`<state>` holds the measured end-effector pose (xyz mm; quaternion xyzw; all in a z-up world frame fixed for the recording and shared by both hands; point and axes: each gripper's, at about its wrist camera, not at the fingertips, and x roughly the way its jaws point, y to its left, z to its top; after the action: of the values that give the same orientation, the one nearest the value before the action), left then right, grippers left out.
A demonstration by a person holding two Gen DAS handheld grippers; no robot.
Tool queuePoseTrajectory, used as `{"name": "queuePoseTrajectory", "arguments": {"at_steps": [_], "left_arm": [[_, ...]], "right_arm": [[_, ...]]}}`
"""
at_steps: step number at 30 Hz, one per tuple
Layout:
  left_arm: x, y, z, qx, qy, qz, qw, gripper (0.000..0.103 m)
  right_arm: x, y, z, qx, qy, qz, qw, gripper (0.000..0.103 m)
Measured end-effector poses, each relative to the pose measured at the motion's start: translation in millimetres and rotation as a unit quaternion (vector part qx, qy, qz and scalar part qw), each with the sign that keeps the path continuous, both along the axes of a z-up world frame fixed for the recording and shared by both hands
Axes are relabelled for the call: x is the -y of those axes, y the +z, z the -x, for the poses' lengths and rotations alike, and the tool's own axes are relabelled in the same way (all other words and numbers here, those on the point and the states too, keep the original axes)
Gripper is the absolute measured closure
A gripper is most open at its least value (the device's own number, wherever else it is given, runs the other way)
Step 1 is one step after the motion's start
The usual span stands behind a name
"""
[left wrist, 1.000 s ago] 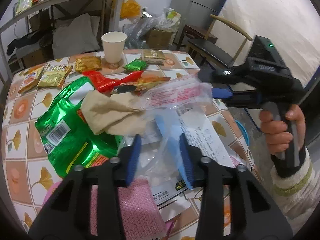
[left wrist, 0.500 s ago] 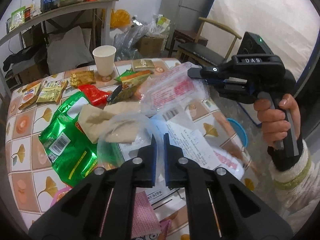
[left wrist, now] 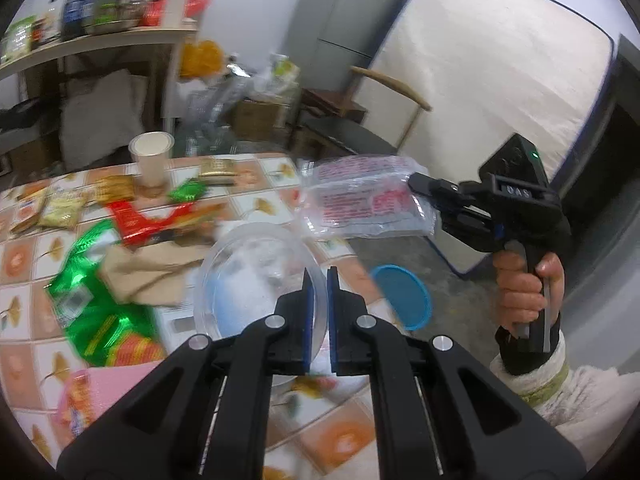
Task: Collect trash
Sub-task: 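Carry both items over the blue wastebasket and open both tools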
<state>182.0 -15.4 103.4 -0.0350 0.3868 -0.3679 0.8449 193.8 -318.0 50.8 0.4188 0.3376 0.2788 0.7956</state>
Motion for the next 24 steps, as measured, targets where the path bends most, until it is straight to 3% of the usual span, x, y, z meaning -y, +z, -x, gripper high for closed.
{"name": "queuePoseTrajectory", "arguments": {"at_steps": [5,12,17,20,24], "left_arm": [[99,-2,4,-0.024,-0.086,-0.002,0.996,0.098],[271,-48,-3,-0.105,-0.198,-0.05,0.9732,0.098],[391,-113,-7,-0.142,-0.232,-0.133,0.9531,0.098],[438,-150,-7,-0.163,-0.238,-0.169,0.9426,0.098],[475,-181,-11,-0.171,-0.235,-0.197,0.9364,0.098]], "right_arm": [[83,3,74,0.001,-0.111,0.056,0.992,0.097],[185,-47,155,-0.081,-0.262,0.125,0.954,0.097],[245,-120,180,-0.158,-0.326,0.089,0.928,0.097],[270,-161,180,-0.193,-0.349,0.06,0.915,0.097],[297,-205,171,-0.226,-0.365,0.037,0.902,0.096]]}}
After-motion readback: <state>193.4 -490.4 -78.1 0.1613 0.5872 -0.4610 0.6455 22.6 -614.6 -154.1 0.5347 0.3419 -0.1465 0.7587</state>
